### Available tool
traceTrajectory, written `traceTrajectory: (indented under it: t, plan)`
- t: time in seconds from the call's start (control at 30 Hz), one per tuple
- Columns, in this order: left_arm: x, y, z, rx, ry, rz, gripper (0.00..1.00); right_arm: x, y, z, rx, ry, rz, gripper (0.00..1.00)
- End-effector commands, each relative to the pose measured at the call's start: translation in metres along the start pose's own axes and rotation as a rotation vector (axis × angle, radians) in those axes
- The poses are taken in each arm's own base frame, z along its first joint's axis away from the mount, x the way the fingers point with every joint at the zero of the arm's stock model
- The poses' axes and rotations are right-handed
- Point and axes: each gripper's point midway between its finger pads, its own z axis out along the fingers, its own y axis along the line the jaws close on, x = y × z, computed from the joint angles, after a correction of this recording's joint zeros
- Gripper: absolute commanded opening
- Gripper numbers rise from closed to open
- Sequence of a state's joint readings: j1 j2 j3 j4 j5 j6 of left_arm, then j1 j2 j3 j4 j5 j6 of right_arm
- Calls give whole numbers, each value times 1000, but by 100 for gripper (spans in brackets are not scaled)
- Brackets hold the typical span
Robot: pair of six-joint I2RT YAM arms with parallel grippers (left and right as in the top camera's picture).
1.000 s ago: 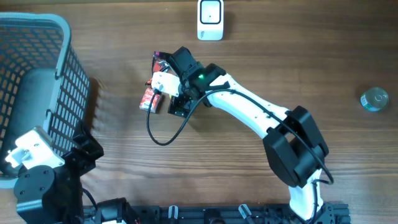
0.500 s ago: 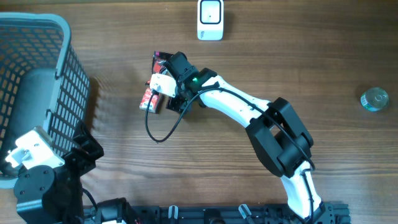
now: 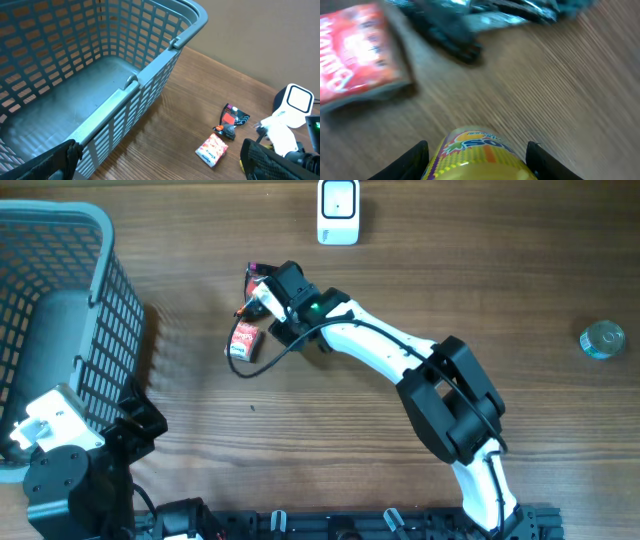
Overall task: Scan the item barcode
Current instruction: 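Lift the yellow bottle and tilt it toward the scanner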
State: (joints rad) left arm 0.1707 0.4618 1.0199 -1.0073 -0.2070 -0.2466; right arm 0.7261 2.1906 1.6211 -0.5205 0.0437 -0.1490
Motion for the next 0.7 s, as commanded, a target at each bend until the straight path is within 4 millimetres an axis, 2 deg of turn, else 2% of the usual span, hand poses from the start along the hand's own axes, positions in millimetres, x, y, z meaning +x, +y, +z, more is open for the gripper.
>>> traceTrajectory:
  t: [0.0, 0.17, 0.23, 0.4, 0.47, 0.5, 0.57, 0.67]
  plan:
    - [3, -3, 1, 16, 14, -8, 100, 6, -17, 2, 68, 28, 273, 59]
    - [3, -3, 1, 16, 14, -8, 100, 23, -21, -1, 101, 87, 445, 63]
    - [3, -3, 1, 16, 14, -8, 100, 36, -26, -4, 134, 129, 585, 68]
    - [3, -3, 1, 16, 15, -8, 100, 62, -38, -10, 196, 205, 817, 69]
    - [4, -3, 1, 15, 18, -8, 100, 61, -42, -9, 197, 201, 816, 74]
    - [4, -3, 1, 15, 18, -8, 100, 58, -43, -9, 186, 194, 765, 79]
    - [4, -3, 1, 15, 18, -8, 100, 54, -44, -11, 174, 192, 670, 100]
    - [5, -2, 1, 14, 22, -7, 100, 45, -46, -23, 159, 170, 542, 100]
